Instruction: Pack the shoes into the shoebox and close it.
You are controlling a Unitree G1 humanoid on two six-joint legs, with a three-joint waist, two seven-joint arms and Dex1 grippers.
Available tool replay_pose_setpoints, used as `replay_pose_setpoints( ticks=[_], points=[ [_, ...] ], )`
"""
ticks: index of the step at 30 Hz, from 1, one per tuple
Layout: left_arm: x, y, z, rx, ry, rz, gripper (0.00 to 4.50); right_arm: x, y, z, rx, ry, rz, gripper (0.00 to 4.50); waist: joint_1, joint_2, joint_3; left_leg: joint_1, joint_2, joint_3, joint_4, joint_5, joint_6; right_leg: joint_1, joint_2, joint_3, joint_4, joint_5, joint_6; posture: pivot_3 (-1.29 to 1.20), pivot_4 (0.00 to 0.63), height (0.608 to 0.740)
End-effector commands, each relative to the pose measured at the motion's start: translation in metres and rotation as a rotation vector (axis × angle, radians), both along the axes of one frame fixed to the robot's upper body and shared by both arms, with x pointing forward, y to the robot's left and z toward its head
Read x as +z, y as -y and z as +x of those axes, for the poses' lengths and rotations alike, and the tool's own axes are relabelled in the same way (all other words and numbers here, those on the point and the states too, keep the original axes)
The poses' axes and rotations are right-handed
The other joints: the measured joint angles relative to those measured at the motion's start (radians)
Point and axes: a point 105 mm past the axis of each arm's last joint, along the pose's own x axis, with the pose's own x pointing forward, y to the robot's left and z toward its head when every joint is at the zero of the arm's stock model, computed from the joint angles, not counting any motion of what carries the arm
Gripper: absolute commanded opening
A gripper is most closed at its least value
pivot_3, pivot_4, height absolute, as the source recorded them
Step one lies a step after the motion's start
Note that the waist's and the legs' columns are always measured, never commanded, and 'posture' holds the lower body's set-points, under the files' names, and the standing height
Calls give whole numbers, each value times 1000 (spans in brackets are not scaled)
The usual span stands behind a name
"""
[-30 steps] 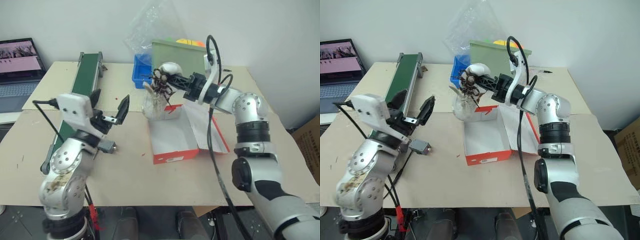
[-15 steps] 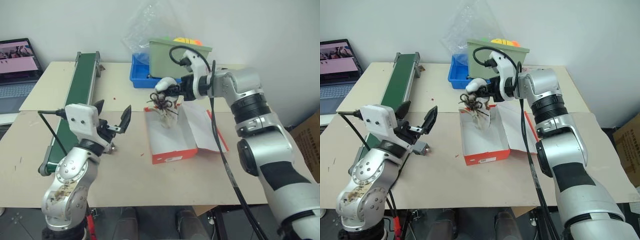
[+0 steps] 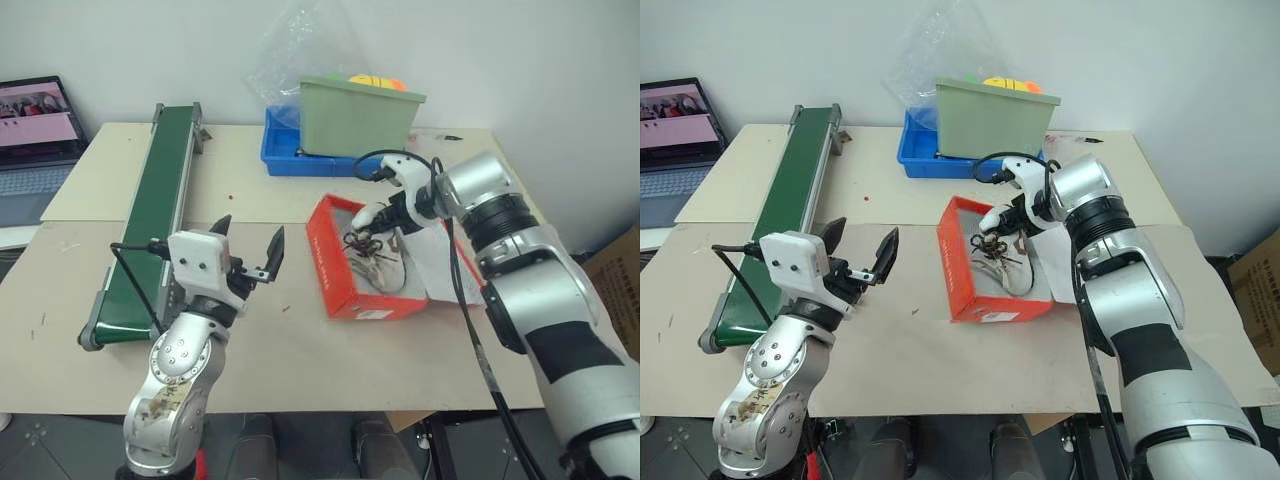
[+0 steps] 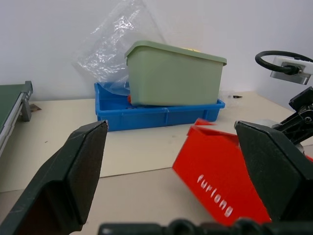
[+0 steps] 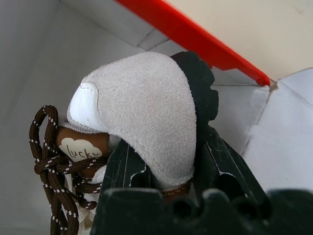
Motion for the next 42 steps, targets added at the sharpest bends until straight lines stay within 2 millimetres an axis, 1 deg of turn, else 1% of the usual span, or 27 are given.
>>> replay_pose_setpoints(
  ticks=[1, 6, 8, 10, 13, 14, 16, 17, 18, 23, 27, 32, 34, 36, 38, 39, 40, 42],
  points=[
    [11, -2, -6, 21, 54, -6, 4452, -10, 3, 0, 24, -3, -47, 882, 0, 0, 0, 0, 0, 0, 0, 0, 0, 0, 0, 0, 0, 0, 0, 0, 150, 740],
    [11, -2, -7, 31, 53, -8, 4452, -20, 7, -1, 37, -11, -62, 882, 3, 0, 0, 0, 0, 0, 1, 0, 0, 1, 0, -1, 0, 0, 0, 0, 150, 740],
    [11, -2, -8, 35, 54, -7, 4452, -20, 7, 0, 26, -7, -60, 882, 3, 0, 0, 0, 0, 0, 1, 0, 0, 1, 0, -1, 0, 0, 0, 0, 150, 740],
    [12, -2, -8, 37, 55, -6, 4500, -19, 6, 1, 18, -5, -48, 1800, 2, 0, 0, 0, 0, 0, 1, 0, 0, 1, 0, -1, 0, 0, 0, 0, 150, 740],
    [13, -3, -7, 40, 57, -3, 4500, -16, 4, 3, 27, 17, -55, 2662, 3, 0, 0, 0, 0, 0, 1, 0, 0, 1, 0, -1, 0, 0, 0, 0, 150, 740],
    [13, -3, -7, 40, 58, -3, 4500, -15, 4, 4, 27, 27, -58, 3180, 3, 0, 0, 0, 0, 0, 1, 0, 0, 1, 0, -1, 0, 0, 0, 0, 150, 740],
    [13, -3, -7, 41, 59, -2, 4500, -10, 3, 5, 31, 49, -67, 3847, 3, 0, 0, 0, 0, 0, 1, 0, 0, 1, 0, -1, 0, 0, 0, 0, 150, 740],
    [13, -3, -7, 41, 59, -1, 4500, -8, 3, 6, 34, 58, -70, 4249, 4, 0, 0, 0, 0, 0, 1, 0, 0, 1, 0, -1, 0, 0, 0, 0, 150, 740],
    [13, -3, -7, 40, 59, -1, 4500, -4, 2, 6, 41, 72, -72, 4482, 3, 0, 0, 0, 0, 0, 1, 0, 0, 1, 0, -1, 0, 0, 0, 0, 150, 740],
    [15, -3, -4, 31, 64, 2, 4500, 24, -5, 5, 91, 153, -83, 4482, 3, 1, 0, 0, 0, 0, 1, 0, 0, 1, 0, 0, 1, 0, 0, 0, 150, 740],
    [17, -1, 0, 11, 72, 6, 4500, 54, -13, 3, 124, 254, -77, 4482, 2, 1, 1, 0, 0, 0, 1, 0, 0, 1, 0, 0, 1, 0, 0, 0, 150, 740],
    [20, -1, 4, -1, 79, 19, 4500, 75, -22, 0, 141, 326, -48, 4482, 0, 1, 1, 0, 0, 0, 1, 0, 0, 1, 0, 0, 1, 0, 0, 0, 150, 740],
    [20, -4, 5, 0, 81, 25, 4500, 83, -27, -3, 149, 339, -5, 4482, 1, 1, 1, 0, 0, 0, 1, 0, 0, 1, 0, 0, 1, 0, 0, 0, 150, 740],
    [21, -8, 6, 5, 82, 44, 4500, 98, -36, -9, 171, 359, 113, 4482, 1, 1, 1, 0, 0, 0, 1, 0, 0, 1, 0, 0, 1, 0, 0, 0, 150, 740],
    [22, -14, 7, 18, 84, 63, 4500, 106, -45, -19, 201, 348, 208, 4482, 1, 1, 1, 0, 0, 0, 1, 0, 0, 1, 0, 0, 1, 0, 0, 0, 150, 740],
    [24, -17, 7, 28, 87, 75, 4500, 111, -50, -26, 246, 366, 256, 4482, 1, 1, 1, 0, 0, 0, 1, 0, 0, 1, 0, 0, 1, 0, 0, 0, 150, 740],
    [26, -21, 8, 41, 92, 88, 4500, 114, -52, -33, 275, 358, 312, 4482, 1, 1, 1, 0, 0, 0, 1, 0, 0, 1, 0, 0, 1, 0, 0, 0, 150, 740],
    [31, -30, 10, 70, 103, 111, 4500, 122, -54, -44, 344, 405, 378, 4482, 1, 1, 1, 0, 0, 0, 1, 0, 0, 1, 0, 0, 1, 0, 0, 0, 150, 740]
  ],
)
